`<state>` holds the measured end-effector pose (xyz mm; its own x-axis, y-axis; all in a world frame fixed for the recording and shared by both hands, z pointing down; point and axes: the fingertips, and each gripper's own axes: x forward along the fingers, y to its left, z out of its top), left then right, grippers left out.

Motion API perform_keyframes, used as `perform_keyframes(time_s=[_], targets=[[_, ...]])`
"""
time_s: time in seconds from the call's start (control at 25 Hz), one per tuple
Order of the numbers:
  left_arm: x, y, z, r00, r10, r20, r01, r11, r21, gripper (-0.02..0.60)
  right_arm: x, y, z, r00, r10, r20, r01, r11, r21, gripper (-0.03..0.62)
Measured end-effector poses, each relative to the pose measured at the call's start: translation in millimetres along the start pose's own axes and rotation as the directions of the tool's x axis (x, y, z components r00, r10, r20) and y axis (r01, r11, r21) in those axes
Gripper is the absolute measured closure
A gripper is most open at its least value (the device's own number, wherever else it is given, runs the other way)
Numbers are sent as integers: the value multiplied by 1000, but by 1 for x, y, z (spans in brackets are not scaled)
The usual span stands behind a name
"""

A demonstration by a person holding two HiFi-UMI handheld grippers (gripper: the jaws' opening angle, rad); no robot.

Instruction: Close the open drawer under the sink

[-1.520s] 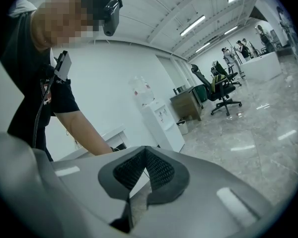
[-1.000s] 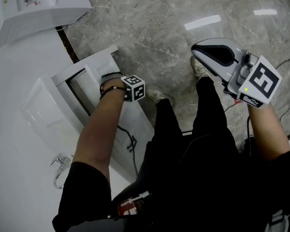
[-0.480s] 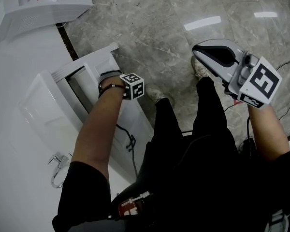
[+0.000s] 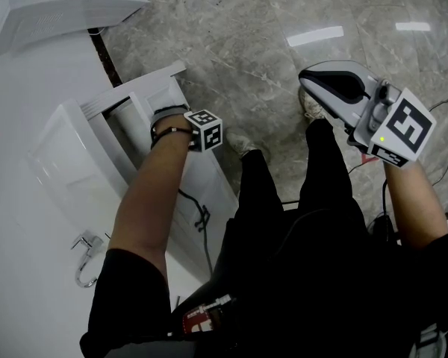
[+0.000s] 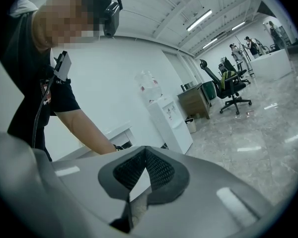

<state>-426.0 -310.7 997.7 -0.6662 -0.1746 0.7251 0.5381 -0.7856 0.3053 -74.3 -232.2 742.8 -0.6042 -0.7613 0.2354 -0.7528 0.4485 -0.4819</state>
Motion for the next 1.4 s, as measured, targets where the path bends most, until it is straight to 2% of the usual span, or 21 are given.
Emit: perform_keyframes(time_s=[1.4], targets=[[46,-10,-49,1000,-24,-12,23,997,-79,457,49,24,-5,998,50,-39,-50,999,-9,597]])
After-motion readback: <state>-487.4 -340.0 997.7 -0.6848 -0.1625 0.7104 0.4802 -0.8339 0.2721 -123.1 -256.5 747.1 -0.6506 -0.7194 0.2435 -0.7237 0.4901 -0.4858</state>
